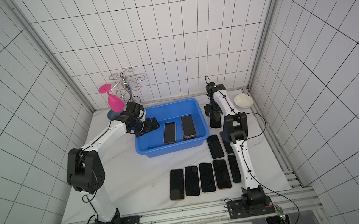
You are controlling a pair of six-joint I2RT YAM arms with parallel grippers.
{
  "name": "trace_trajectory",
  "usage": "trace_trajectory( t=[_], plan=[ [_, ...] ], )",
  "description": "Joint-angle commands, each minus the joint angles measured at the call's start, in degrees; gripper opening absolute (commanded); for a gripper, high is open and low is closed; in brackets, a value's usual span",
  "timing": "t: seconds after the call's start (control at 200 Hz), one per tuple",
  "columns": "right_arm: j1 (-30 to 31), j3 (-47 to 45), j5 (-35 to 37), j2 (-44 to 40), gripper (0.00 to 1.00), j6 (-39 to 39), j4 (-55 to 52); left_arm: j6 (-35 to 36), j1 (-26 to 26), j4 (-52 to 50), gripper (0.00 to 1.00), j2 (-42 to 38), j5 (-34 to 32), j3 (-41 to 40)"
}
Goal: Take the phone out of the storage box
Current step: Place the phone at the center of the board.
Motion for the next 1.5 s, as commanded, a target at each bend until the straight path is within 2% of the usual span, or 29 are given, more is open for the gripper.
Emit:
trace_trajectory(
  t=[0.0,0.12,0.38,0.56,0.945,1.319,1.494],
  plan=[
    [-1.8,-2.4,-2.1,-2.6,0.91,1.5,-1.1,-0.1,0.4,-0.6,0.98,-1.3,-1.3,-1.2],
    [-1.5,-3.1,-6.5,-3.2,0.94,4.3,-0.9,-0.1,0.4,-0.5,0.98,-1.1,-1.3,-1.1],
    [-1.6,-7.6,-5.9,-1.8,0.91,3.9,-2.2,-0.2,0.4,-0.3,0.98,-1.7,-1.4,-2.3],
    [-2.1,-9.1,-2.1,-1.8,0.82,2.5,-3.4,0.0,0.4,-0.3,0.98,-2.0,-1.5,-3.4],
    [-4.1,-16.9,1.3,-5.7,0.81,0.5,-1.3,0.2,0.4,-0.1,0.98,-1.8,-1.0,-3.5],
    [-4.3,-21.8,3.2,-8.1,0.86,-0.5,1.5,0.5,0.4,0.1,0.98,-1.4,-0.4,-3.7],
    [-4.4,-21.0,3.1,-9.0,0.95,0.0,1.8,0.4,0.4,0.2,0.98,-1.2,0.3,-3.5]
  ],
)
